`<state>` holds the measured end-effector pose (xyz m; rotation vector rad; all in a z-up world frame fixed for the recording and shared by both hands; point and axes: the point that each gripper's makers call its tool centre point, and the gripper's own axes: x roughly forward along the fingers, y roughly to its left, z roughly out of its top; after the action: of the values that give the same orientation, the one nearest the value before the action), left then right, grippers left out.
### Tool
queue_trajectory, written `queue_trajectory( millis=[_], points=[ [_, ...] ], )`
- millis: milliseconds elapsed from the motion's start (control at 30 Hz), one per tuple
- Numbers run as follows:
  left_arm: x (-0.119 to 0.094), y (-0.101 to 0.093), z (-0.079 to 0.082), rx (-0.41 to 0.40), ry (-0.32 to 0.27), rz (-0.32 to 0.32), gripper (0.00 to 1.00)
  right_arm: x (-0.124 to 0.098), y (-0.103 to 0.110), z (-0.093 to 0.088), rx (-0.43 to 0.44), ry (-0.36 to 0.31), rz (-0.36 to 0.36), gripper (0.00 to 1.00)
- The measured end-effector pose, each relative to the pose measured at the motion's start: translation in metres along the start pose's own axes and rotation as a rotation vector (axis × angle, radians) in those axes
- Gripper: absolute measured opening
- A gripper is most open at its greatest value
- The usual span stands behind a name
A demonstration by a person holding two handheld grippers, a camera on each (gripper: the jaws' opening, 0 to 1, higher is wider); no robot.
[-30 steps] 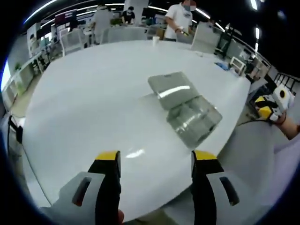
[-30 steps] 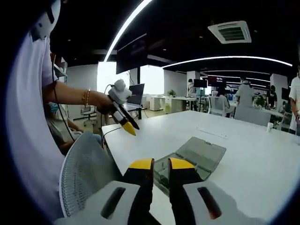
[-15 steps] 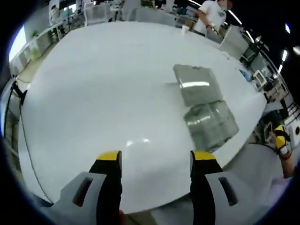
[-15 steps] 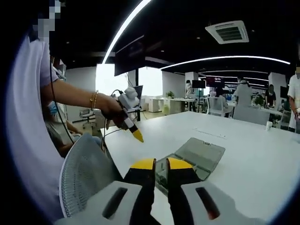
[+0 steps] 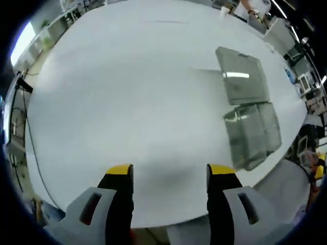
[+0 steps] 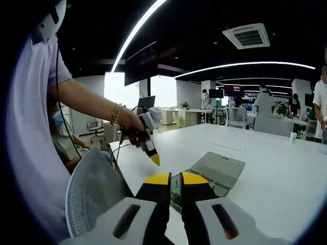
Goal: Insert the divider into the dual guide fixture by aligning both edges with the guide slots and pushing it downward to the bottom, including one-sided entry, uneven engagement, binding, and posture correction.
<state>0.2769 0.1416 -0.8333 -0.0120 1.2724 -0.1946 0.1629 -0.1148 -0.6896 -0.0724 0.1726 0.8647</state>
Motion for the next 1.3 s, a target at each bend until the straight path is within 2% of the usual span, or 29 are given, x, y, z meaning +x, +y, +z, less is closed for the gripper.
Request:
queue_trajectory(
  millis=[333,700,900,1133,1233,1300],
  points=[
    [0.017,0.004,-0.008,-0.013,0.071,0.074,0.53,-0.002,-0.001,0.004,0.013,-0.024,-0.008,0.0],
    [0.026,0.001,-0.017,-0.02,0.123,0.111,0.52,-0.005,-0.002,0.01,0.032,-0.05,-0.008,0.0],
    [0.031,0.003,-0.013,-0.026,0.132,0.119,0.52,-0.005,0.0,0.011,0.029,-0.061,0.01,0.02],
    [0.034,0.001,-0.017,-0.029,0.146,0.122,0.52,-0.004,0.014,0.015,-0.005,-0.083,0.076,0.2],
    [0.034,0.001,-0.018,-0.028,0.148,0.125,0.52,-0.005,0.015,0.016,-0.009,-0.096,0.082,0.3],
    [0.034,0.001,-0.019,-0.029,0.149,0.128,0.52,-0.005,0.015,0.017,-0.013,-0.099,0.082,0.33]
  ],
)
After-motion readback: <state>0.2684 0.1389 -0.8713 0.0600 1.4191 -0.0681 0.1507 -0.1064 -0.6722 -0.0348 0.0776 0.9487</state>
